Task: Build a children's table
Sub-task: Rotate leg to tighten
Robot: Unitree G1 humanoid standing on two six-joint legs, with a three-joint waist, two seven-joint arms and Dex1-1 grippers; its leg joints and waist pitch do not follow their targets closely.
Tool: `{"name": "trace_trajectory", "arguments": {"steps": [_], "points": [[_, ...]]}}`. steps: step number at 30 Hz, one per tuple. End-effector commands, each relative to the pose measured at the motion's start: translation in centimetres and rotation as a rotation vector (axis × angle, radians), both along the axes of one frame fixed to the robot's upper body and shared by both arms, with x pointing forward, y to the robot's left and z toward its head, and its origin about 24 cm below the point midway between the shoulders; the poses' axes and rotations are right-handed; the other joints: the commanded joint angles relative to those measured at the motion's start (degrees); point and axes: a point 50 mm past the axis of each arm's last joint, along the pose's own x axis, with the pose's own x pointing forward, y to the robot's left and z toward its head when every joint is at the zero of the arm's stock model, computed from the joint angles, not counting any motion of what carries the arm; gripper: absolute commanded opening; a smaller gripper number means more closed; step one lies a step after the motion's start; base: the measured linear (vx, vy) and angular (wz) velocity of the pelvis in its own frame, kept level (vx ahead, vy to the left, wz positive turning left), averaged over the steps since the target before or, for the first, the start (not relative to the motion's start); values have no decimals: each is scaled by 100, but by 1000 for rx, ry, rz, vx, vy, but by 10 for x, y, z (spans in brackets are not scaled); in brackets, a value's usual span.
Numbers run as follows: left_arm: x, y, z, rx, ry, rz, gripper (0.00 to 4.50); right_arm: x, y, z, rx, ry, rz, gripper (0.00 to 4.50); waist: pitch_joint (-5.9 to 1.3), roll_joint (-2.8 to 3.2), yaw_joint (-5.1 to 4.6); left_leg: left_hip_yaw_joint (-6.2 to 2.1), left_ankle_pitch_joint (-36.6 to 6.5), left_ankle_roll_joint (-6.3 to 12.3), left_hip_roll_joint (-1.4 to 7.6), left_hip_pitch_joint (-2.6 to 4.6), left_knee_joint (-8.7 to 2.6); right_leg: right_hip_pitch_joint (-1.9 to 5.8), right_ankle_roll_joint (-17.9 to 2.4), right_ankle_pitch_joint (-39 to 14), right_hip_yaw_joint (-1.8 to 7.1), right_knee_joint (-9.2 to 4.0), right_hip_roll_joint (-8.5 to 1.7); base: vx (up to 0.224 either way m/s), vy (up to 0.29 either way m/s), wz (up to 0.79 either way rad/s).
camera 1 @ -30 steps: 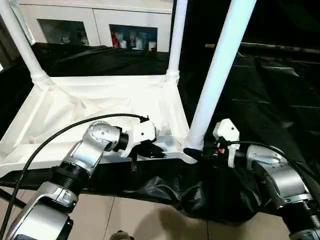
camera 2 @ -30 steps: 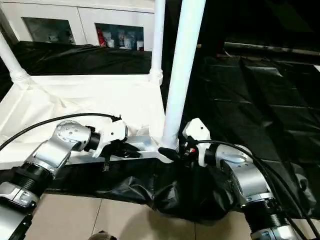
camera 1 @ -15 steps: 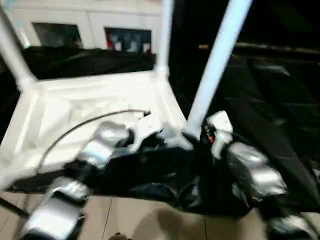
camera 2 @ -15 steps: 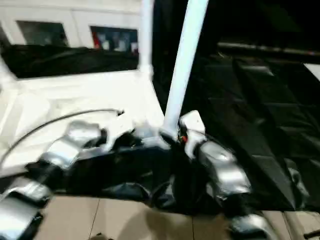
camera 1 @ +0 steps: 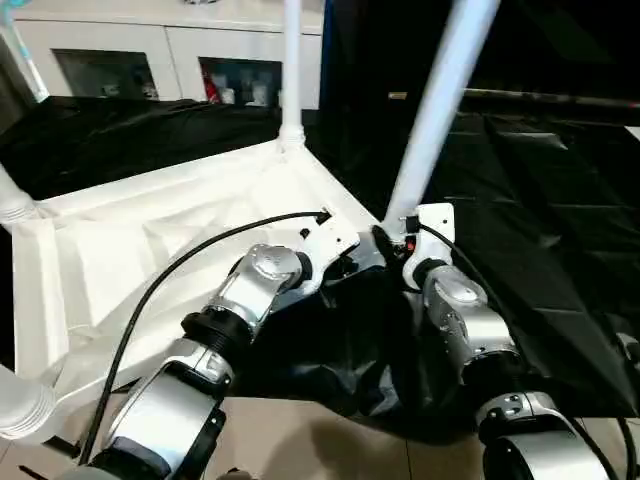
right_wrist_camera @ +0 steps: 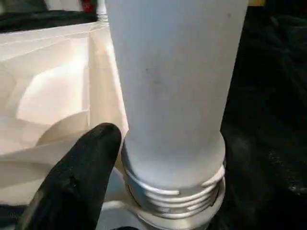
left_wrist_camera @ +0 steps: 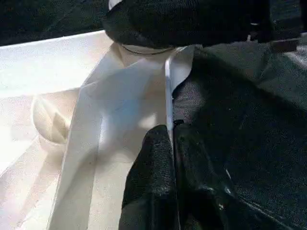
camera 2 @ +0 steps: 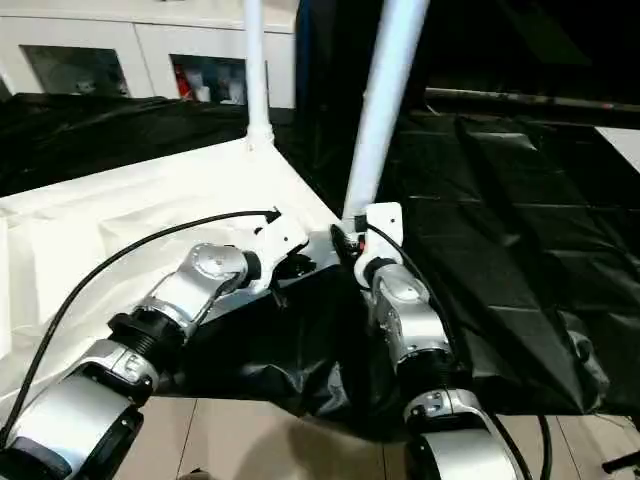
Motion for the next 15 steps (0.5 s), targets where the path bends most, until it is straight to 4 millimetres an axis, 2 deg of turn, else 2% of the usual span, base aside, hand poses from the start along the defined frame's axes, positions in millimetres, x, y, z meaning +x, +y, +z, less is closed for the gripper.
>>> {"name": "trace_trajectory", "arguments": {"steps": [1, 4, 6, 7, 8, 11, 12, 13, 15], "points": [[-1, -6, 14, -32, -71, -94, 0, -2, 6, 3, -12, -18, 97, 388, -436, -26, 25, 20, -489, 300, 28, -6, -359, 366, -1376, 305, 240, -412, -244, 0, 0, 0], [-5, -2, 15, -37, -78, -160, 0, -6, -5, 8, -50, -39, 167, 422, -457, -34, 49, 24, -142, 534, 22, -18, -318, 368, -1508, 1017, 231, -343, -221, 0, 0, 0], [-10, 6, 14, -33, -52, -216, 0, -15, -18, 15, -99, -44, 296, 422, -457, -32, 65, 32, -140, 709, 29, -14, -300, 364, -1550, 1202, 229, -335, -211, 0, 0, 0], [-11, 7, 14, -31, -51, -221, 0, -16, -19, 15, -105, -42, 309, 422, -457, -32, 65, 32, -140, 709, 29, -14, -300, 364, -1550, 1202, 229, -335, -211, 0, 0, 0], [-13, 11, 13, -23, -50, -256, 0, -24, -25, 16, -145, -25, 396, 422, -452, -27, 71, 40, -173, 756, 34, -7, -297, 350, -1584, 1188, 233, -339, -208, 0, 0, 0], [-18, 17, 12, -21, -30, -305, 0, -37, -34, 16, -209, -6, 520, 422, -424, -22, 98, 42, -461, 693, 63, 4, -320, 333, -1540, 752, 230, -389, -223, 0, 0, 0], [-19, 19, 12, -21, -20, -320, 0, -40, -35, 16, -219, -3, 547, 422, -407, -20, 94, 38, -607, 604, 70, -3, -342, 334, -1529, 484, 233, -407, -236, 0, 0, 0], [-19, 19, 12, -21, -20, -320, 0, -40, -35, 16, -219, -3, 547, 422, -411, -25, 96, 40, -635, 566, 74, -3, -343, 336, -1519, 405, 234, -409, -240, 0, 0, 0], [-26, 26, 13, -4, 0, -391, 0, -52, -44, 19, -229, 18, 648, 422, -405, -32, 106, 40, -746, 482, 93, 16, -359, 325, -1468, 212, 243, -427, -242, 0, 0, 0]]}}
